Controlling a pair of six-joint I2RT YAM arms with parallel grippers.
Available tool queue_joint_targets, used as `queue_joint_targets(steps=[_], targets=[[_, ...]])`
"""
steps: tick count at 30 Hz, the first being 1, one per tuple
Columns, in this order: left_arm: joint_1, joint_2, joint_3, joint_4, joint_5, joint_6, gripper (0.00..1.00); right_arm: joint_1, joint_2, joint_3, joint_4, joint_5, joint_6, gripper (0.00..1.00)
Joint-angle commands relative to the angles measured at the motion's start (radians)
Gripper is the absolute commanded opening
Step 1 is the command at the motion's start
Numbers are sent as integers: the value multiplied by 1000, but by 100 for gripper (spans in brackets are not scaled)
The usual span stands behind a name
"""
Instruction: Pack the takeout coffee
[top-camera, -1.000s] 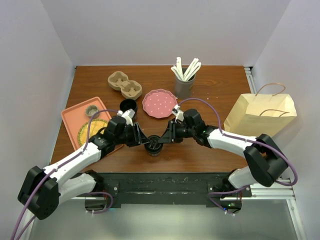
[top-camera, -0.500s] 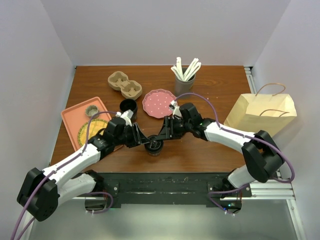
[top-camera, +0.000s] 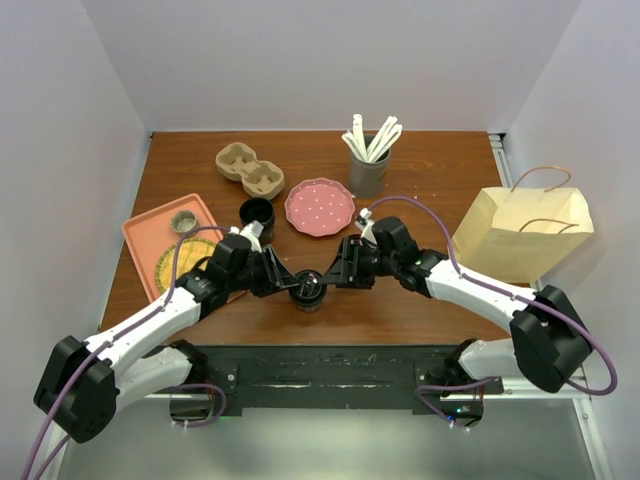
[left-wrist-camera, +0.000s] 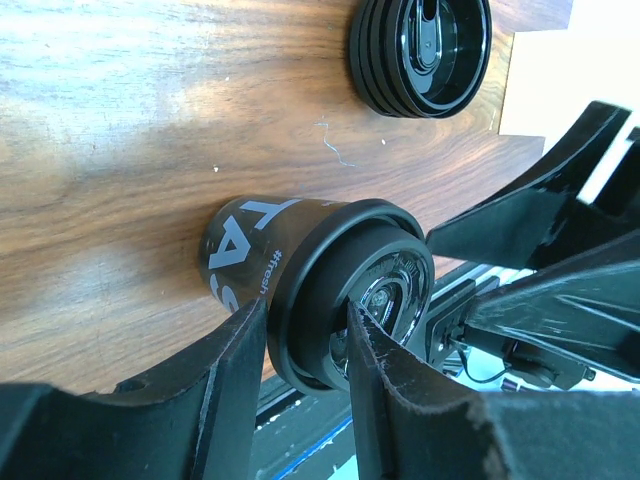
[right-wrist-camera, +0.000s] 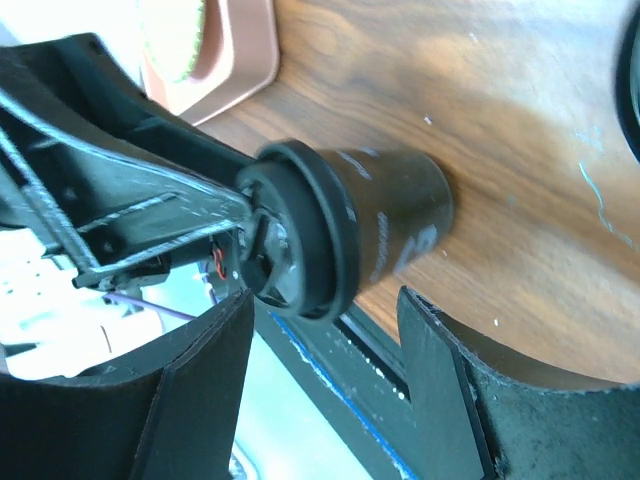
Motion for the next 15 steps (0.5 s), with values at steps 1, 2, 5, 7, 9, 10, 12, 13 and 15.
queue_joint_targets(steps=[1, 2, 5, 7, 9, 10, 12, 13, 15], targets=[[-1, 34, -25, -173, -72, 20, 41, 29, -35, -50, 44, 80, 111, 61], [-1, 36, -27, -173, -73, 18, 41, 35, -38, -54, 62, 85, 125, 61], [1, 42, -27, -172, -73, 17, 41, 65, -40, -65, 91, 120, 165, 60], [1, 45, -29, -169, -72, 17, 41, 82, -40, -77, 113, 126, 188, 59], [-1, 47, -33, -169, -73, 14, 41, 90, -26, -83, 137, 128, 199, 57], [-2, 45, -35, -167, -73, 11, 41, 93, -20, -83, 144, 131, 200, 57], [-1, 44, -39, -166, -75, 9, 41, 99, 0, -85, 150, 135, 202, 52], [-2, 42, -41, -167, -73, 8, 41, 101, 4, -88, 150, 138, 203, 50], [-4, 37, -44, -172, -78, 5, 41, 101, 9, -93, 147, 164, 197, 43]])
